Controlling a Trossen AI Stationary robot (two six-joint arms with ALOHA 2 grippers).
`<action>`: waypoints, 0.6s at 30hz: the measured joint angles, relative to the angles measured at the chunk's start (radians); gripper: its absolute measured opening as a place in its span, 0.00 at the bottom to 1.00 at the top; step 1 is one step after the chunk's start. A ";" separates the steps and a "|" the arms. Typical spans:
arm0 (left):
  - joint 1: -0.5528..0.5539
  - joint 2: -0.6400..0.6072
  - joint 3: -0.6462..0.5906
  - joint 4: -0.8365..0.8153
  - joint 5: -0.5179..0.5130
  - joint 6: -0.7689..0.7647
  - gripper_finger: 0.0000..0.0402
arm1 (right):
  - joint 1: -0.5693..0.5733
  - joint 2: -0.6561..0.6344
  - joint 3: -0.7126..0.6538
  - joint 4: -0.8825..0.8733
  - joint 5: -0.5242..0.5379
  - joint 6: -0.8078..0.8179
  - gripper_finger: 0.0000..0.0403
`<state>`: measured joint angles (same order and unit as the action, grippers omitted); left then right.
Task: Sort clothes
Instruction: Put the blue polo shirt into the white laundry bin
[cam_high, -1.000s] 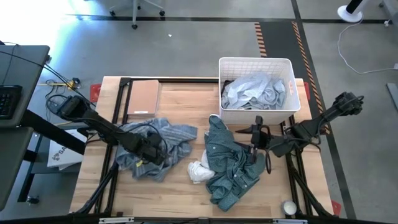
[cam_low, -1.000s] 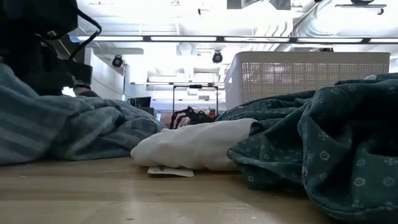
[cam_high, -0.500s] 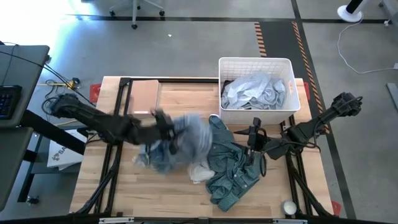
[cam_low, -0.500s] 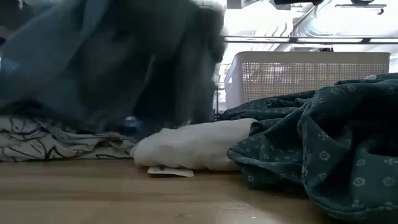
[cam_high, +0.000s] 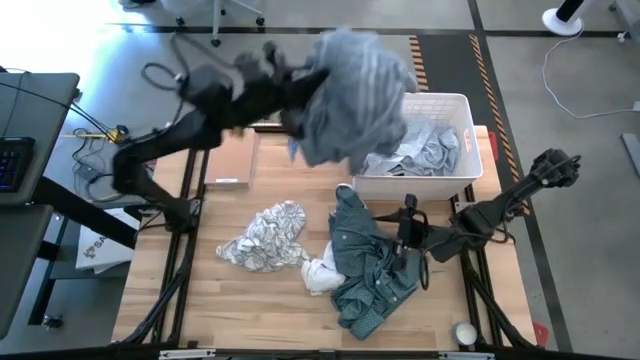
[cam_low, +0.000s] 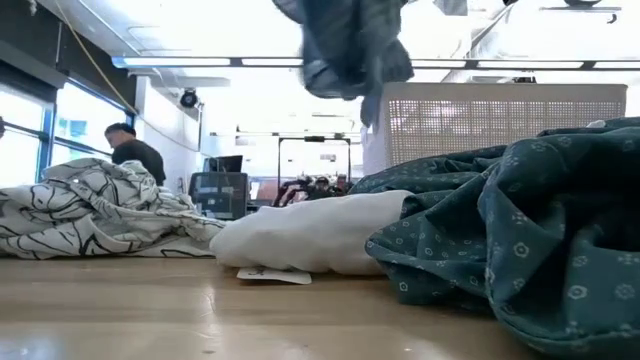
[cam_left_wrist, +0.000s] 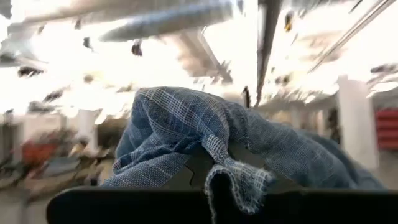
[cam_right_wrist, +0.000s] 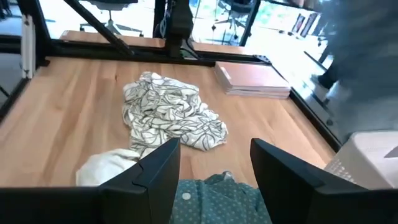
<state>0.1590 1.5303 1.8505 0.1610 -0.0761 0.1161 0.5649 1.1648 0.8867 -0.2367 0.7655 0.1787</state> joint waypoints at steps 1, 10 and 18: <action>0.027 0.050 0.052 0.025 0.049 -0.010 0.04 | 0.000 0.010 0.000 -0.001 0.004 0.001 0.48; 0.177 0.493 0.489 0.297 0.317 -0.163 0.04 | 0.000 0.118 0.000 0.101 0.018 0.024 0.48; 0.303 0.626 0.459 0.535 0.420 -0.530 0.04 | 0.020 0.156 0.000 0.156 0.019 0.046 0.48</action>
<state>0.4616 2.1562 2.3092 0.6960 0.3435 -0.4137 0.5852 1.3208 0.8864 -0.0811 0.7847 0.2245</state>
